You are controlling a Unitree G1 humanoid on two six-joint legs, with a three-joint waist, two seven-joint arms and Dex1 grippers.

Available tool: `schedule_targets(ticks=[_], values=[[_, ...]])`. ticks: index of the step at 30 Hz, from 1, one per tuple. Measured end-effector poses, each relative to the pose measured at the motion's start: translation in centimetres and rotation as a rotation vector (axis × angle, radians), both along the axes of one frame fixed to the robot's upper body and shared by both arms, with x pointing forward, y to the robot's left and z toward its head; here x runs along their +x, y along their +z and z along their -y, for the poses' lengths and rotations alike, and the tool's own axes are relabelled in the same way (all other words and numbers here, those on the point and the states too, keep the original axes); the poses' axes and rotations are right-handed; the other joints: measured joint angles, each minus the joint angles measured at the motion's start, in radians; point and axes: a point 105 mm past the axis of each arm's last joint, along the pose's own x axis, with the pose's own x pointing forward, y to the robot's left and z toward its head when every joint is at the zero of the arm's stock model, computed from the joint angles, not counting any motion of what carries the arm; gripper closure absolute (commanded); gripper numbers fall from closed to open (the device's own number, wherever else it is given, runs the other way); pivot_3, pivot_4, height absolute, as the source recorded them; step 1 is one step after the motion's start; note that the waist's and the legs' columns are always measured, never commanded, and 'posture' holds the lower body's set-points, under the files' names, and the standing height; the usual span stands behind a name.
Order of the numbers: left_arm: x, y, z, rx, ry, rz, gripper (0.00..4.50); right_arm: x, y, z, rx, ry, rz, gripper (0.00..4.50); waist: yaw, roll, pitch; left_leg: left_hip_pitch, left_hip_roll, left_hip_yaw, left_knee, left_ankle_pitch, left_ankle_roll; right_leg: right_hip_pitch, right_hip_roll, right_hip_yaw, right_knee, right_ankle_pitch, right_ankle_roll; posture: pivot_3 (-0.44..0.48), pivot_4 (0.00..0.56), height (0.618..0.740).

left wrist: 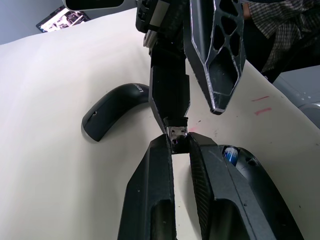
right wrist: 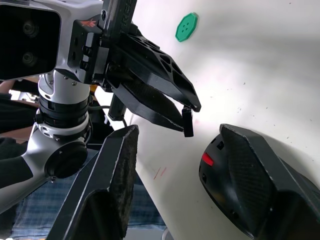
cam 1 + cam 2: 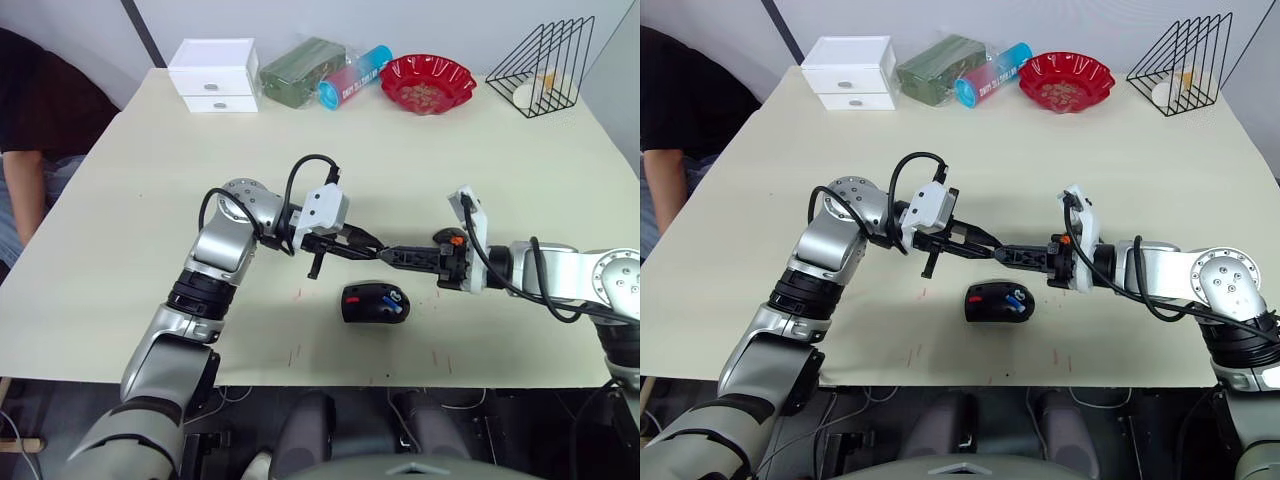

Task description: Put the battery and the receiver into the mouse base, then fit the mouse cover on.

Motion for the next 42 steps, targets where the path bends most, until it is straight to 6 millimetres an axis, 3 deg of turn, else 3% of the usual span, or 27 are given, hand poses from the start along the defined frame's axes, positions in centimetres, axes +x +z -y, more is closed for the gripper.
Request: schedule_targets(ticks=[42], values=[[-0.52, -0.75, -0.16, 0.037, -0.04, -0.004, 4.41, -0.47, 0.38, -0.63, 0.029, 0.054, 0.007, 1.64, 0.0, 0.0, 0.0, 0.0, 0.0, 0.0, 0.0, 0.0, 0.0, 0.0, 0.0, 0.0, 0.0, 0.0, 0.0, 0.0, 0.15, 0.74]])
